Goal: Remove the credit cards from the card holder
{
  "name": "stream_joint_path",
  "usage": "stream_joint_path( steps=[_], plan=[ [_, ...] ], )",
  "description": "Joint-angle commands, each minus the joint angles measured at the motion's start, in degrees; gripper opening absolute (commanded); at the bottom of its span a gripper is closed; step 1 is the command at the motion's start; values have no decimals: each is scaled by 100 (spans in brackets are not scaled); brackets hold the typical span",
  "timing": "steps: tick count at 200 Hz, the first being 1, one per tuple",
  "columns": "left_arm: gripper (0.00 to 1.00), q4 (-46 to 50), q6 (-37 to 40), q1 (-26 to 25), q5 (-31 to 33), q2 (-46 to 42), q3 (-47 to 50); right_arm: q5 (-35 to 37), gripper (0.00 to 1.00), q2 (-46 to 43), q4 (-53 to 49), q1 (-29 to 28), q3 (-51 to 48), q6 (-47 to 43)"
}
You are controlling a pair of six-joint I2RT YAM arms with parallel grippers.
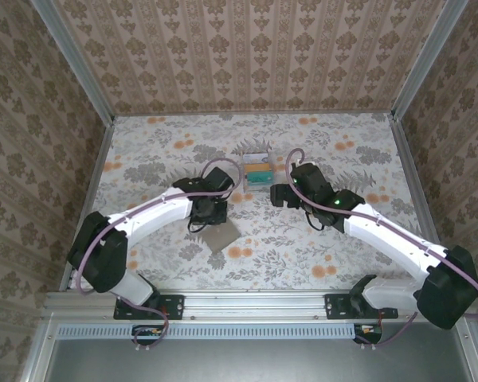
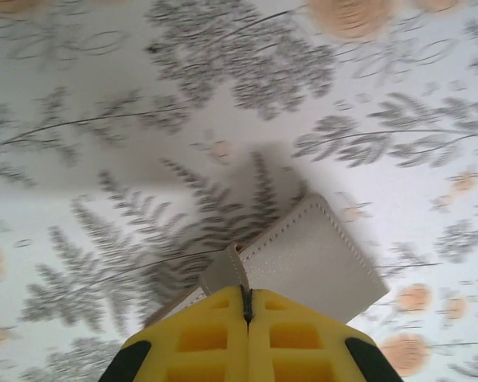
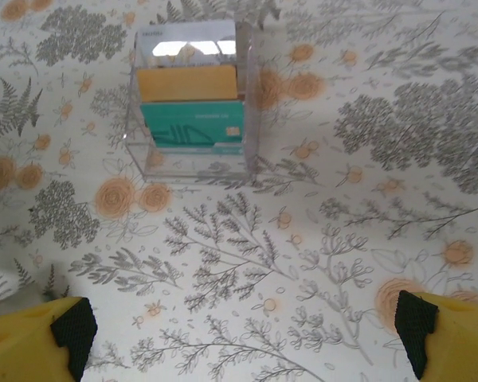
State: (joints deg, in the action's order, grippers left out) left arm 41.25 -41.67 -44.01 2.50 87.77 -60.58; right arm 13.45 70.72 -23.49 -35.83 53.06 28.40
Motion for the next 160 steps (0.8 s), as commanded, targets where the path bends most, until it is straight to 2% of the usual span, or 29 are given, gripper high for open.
stream_joint_path(
  steps=[1, 32, 65, 83, 128, 160],
  plan=[
    [0, -123, -390, -39, -406, -9, -349, -443, 100, 140, -183, -38, 187, 232],
    [0, 161, -263, 41, -344, -361, -604, -926, 100, 375, -69, -46, 241, 412],
    [0, 291, -249, 85, -383, -662, -460, -2517, 100, 1028, 807, -43, 144, 1041],
    [0, 342, -375, 136, -283, -721, -371, -3115, 99, 1454, 1174, -93, 167, 1425],
    [0, 281, -548, 258, -233, -903, -93, -3411, 96, 2159, 1389, -352, 396, 1633],
    [0, 313, -670, 326, -176, -1018, 226, -3473, 81, 2449, 1398, -371, 453, 1744]
  ],
)
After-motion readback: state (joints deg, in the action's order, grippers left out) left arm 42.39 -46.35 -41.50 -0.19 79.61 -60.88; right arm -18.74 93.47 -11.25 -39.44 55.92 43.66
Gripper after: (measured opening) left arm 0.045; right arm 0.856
